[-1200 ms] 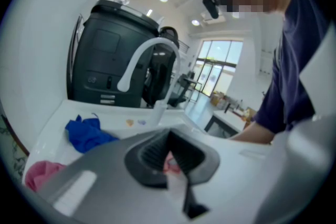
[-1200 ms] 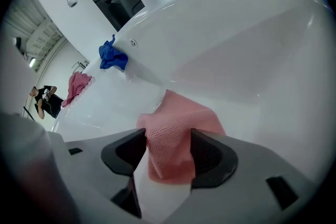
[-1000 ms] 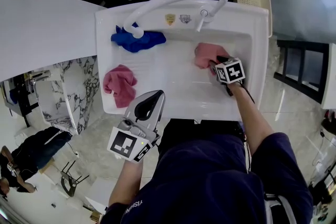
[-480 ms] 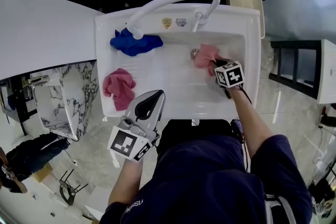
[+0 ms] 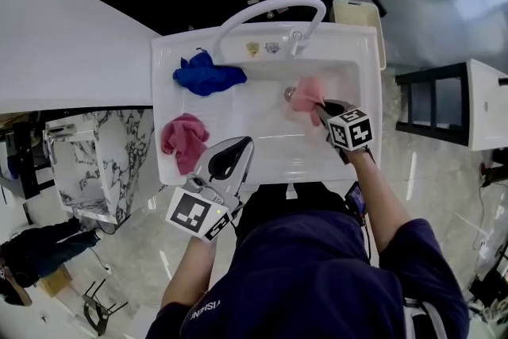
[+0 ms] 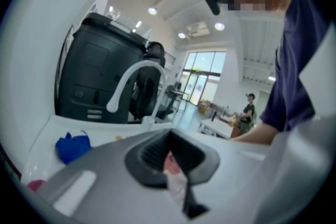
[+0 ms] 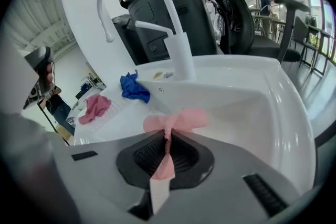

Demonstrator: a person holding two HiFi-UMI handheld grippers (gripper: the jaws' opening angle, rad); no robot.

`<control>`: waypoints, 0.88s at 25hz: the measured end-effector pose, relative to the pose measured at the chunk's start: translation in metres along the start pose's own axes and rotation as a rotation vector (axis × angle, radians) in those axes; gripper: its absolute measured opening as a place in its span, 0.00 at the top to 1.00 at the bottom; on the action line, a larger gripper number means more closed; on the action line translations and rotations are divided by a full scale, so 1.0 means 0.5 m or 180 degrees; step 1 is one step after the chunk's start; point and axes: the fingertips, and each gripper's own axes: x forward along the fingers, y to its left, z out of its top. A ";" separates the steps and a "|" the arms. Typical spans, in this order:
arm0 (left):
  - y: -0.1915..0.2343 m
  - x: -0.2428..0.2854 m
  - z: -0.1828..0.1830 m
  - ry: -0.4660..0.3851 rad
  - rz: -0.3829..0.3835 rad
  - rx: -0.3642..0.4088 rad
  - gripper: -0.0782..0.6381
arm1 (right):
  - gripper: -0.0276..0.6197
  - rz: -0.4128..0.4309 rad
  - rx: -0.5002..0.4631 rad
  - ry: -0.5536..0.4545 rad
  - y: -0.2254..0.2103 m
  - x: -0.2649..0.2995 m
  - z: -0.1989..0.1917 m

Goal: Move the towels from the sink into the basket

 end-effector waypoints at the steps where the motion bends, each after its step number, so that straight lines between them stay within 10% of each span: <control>1: -0.001 -0.004 0.004 -0.0022 -0.0030 0.0019 0.89 | 0.93 -0.0005 -0.0014 -0.0041 0.011 -0.012 0.007; 22: -0.009 -0.045 0.077 -0.0307 -0.0517 0.0305 0.89 | 0.93 -0.0214 -0.0144 -0.0781 0.159 -0.197 0.128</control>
